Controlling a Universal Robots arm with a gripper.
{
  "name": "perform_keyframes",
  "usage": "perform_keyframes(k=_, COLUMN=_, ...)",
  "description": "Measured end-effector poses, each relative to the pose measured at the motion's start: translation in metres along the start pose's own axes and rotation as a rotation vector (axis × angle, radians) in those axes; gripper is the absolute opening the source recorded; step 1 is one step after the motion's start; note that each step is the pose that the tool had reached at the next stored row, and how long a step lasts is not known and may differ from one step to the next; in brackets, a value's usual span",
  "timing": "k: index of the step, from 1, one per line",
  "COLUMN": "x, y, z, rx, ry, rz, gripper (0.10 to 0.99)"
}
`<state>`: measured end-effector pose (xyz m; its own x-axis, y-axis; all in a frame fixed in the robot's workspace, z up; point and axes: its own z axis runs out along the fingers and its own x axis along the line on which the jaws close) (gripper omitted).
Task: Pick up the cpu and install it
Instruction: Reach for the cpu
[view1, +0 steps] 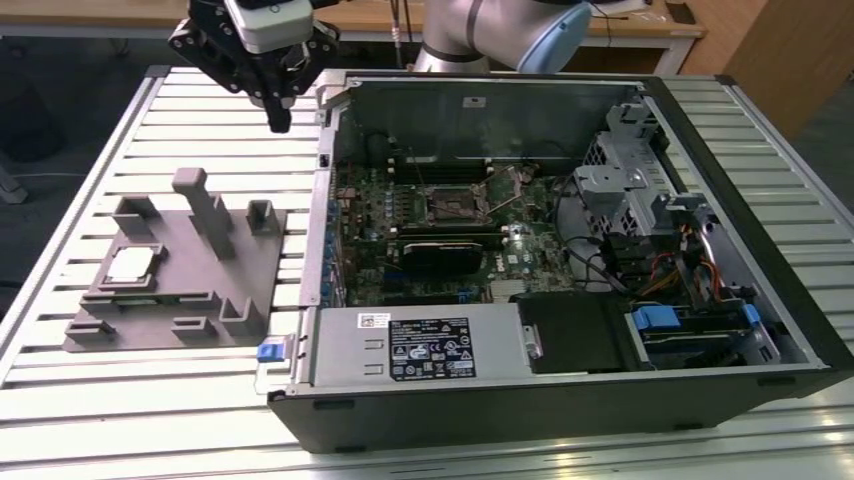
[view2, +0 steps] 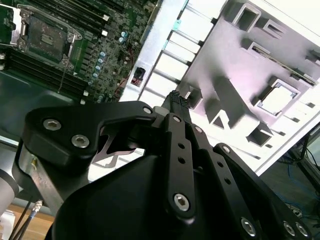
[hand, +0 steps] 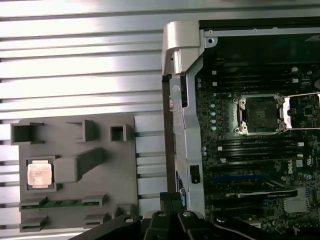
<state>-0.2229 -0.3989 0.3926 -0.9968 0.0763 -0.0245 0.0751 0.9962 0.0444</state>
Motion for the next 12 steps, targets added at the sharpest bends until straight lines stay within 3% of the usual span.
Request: perform_keyframes(k=12, x=0.0118, y=-0.0009, z=-0.0001, rx=0.000, ry=0.0000, rz=0.000, gripper=0.106)
